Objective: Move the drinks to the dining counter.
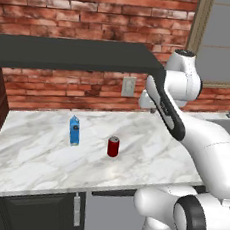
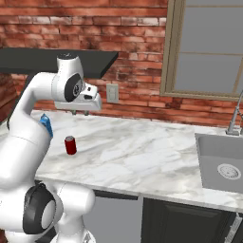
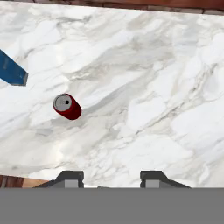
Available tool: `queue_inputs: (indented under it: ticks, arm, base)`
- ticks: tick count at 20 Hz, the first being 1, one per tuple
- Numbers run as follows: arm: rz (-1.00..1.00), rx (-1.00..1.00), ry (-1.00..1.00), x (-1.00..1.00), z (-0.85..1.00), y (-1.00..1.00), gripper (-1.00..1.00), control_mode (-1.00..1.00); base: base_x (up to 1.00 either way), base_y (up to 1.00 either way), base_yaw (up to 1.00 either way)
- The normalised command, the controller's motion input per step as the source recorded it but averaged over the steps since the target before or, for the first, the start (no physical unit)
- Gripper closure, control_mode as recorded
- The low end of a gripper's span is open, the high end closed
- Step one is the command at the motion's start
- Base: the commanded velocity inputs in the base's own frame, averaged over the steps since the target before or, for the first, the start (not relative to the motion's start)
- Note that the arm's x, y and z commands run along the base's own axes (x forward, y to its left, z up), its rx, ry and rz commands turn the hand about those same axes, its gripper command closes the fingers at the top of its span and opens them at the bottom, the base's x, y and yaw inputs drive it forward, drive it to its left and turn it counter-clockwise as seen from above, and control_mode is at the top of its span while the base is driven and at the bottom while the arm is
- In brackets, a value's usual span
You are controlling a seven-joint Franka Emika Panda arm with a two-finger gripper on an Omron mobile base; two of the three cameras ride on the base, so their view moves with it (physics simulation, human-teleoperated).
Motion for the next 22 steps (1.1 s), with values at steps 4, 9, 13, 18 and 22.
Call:
queue_inputs:
  ticks: [4, 9, 13, 18, 22]
  arm:
    - [0.00, -0.05, -0.03, -0.34, -0.10, 0.28, -1.00, -1.00]
    - [0.04, 0.00, 0.12, -0.26, -0.38, 0.21, -1.00, -1.00]
    - [0.03, 0.02, 0.19, -0.09, -0.42, 0.16, -1.00, -1.00]
    - [0.01, 0.03, 0.12, 0.02, -0.46, 0.13, -1.00, -1.00]
    - [0.05, 0.00, 0.02, 0.09, -0.32, 0.30, -1.00, -1.00]
  base:
    - [0.00, 0.00, 0.00]
    - [0.00, 0.00, 0.00]
    - [0.00, 0.00, 0.00]
    - [0.00, 0.00, 0.00]
    - [0.00, 0.00, 0.00]
